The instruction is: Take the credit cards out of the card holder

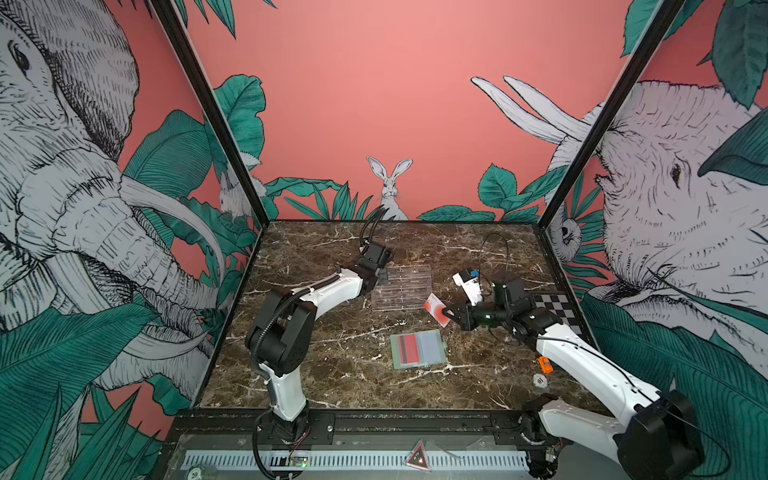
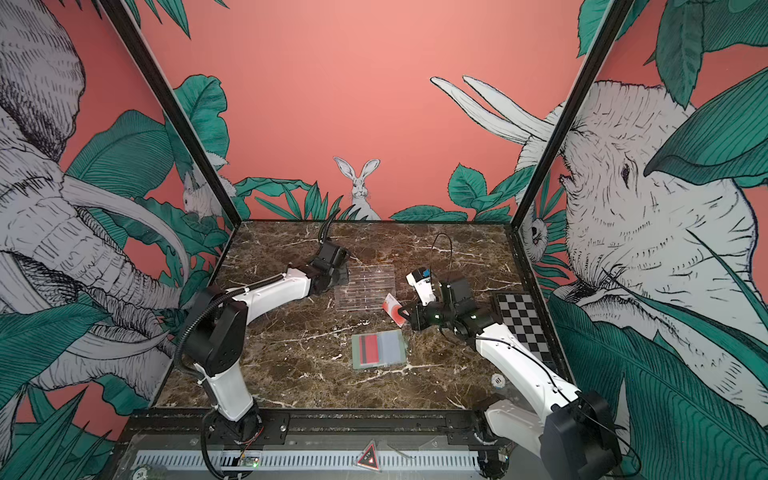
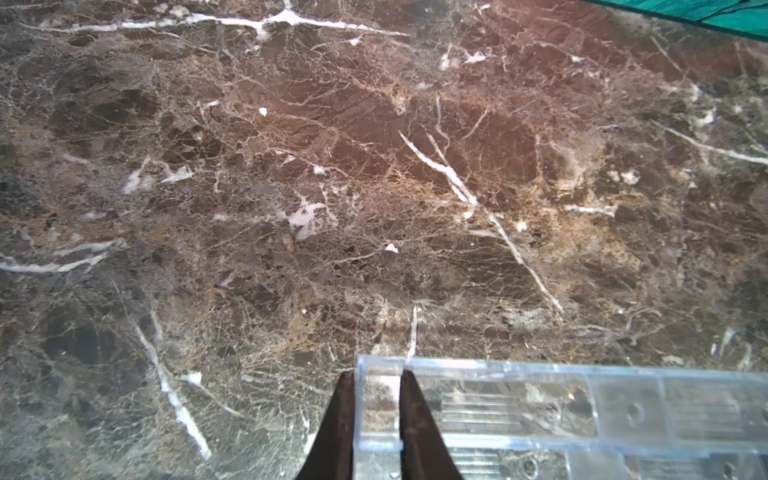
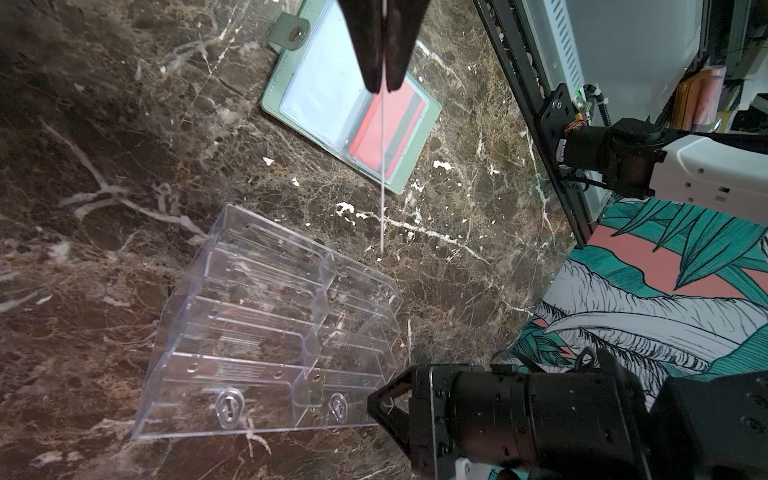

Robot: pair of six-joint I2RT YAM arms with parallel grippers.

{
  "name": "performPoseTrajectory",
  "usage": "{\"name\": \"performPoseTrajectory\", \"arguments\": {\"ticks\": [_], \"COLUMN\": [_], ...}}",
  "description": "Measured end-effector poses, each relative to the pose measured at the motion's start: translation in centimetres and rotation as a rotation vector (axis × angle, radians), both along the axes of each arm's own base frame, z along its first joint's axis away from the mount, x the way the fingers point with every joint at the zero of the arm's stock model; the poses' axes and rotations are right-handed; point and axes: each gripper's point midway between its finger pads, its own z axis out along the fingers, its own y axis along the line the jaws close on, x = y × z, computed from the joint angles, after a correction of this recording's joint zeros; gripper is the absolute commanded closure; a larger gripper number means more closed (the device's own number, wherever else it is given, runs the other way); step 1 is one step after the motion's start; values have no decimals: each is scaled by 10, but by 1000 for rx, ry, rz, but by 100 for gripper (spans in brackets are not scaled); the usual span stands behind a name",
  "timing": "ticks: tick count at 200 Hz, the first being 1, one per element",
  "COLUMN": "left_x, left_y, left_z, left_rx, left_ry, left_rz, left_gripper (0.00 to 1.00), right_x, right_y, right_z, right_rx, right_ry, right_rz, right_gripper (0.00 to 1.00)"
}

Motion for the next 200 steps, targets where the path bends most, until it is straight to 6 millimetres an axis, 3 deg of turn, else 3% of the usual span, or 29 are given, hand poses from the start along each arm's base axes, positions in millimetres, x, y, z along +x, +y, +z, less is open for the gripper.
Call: {"name": "performPoseTrajectory", "arguments": {"ticks": [50, 105, 153, 174, 200], "left_x": [2, 1, -1, -5, -12], "left_y": [-2, -6, -9, -9, -10], "left_z": [0, -4, -3, 12, 61], "left_rx": [-17, -46, -72, -98, -180], "left_ry": [-21, -21, -22, -45, -134], "left_rz": [-1, -8, -17, -24, -47], "left_gripper": [80, 70, 38, 27, 20], "right_x": [2, 5, 5, 5, 7], "right_y": [5, 6, 6, 6, 4], "right_z": [-2, 1, 2, 5, 14], "right_rx": [-2, 0, -6, -7, 0], "right_ry": [-26, -59, -84, -102, -141], "right_rz": [9, 15, 26, 25, 14], "right_gripper": [100, 100, 100, 100, 100]}}
